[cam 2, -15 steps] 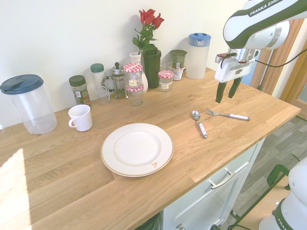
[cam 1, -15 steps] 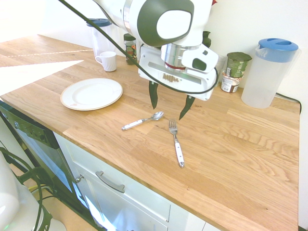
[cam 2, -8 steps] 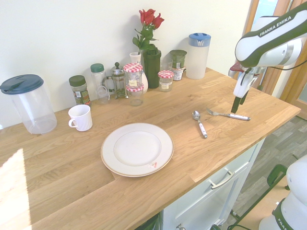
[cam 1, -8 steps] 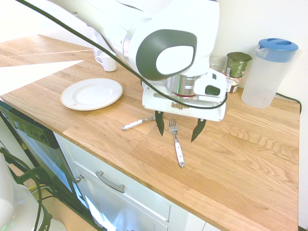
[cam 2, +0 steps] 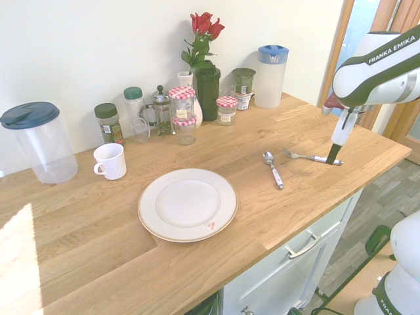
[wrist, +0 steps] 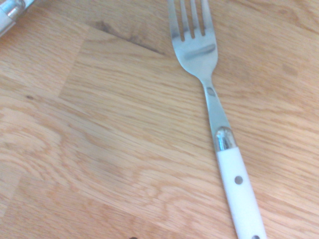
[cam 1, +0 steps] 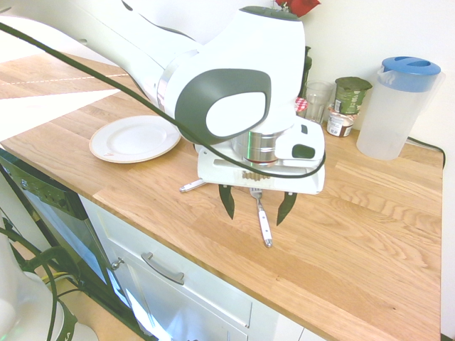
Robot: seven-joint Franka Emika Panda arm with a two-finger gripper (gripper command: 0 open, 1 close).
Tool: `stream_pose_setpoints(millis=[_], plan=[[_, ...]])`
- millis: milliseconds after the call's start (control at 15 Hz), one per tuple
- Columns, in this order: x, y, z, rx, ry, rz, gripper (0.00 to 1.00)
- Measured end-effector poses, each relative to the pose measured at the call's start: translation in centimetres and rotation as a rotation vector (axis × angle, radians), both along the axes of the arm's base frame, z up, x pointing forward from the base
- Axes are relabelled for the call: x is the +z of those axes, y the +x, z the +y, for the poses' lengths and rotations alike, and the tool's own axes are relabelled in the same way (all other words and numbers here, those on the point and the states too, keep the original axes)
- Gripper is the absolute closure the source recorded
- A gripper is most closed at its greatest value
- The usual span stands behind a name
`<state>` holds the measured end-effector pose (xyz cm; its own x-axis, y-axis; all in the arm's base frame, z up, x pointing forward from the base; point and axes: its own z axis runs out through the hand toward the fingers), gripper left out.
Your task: Put the fork into the plate
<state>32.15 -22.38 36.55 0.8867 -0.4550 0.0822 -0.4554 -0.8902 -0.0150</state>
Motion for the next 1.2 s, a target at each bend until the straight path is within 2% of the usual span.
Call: stream_pose_setpoints(millis=[533, 1200], plan=[[-2.6, 0.1, -0.8, -0.018, -0.001, 0.013, 1.0], [-3.8, -0.2, -0.5, -0.017, 0.0, 0.015, 1.0]])
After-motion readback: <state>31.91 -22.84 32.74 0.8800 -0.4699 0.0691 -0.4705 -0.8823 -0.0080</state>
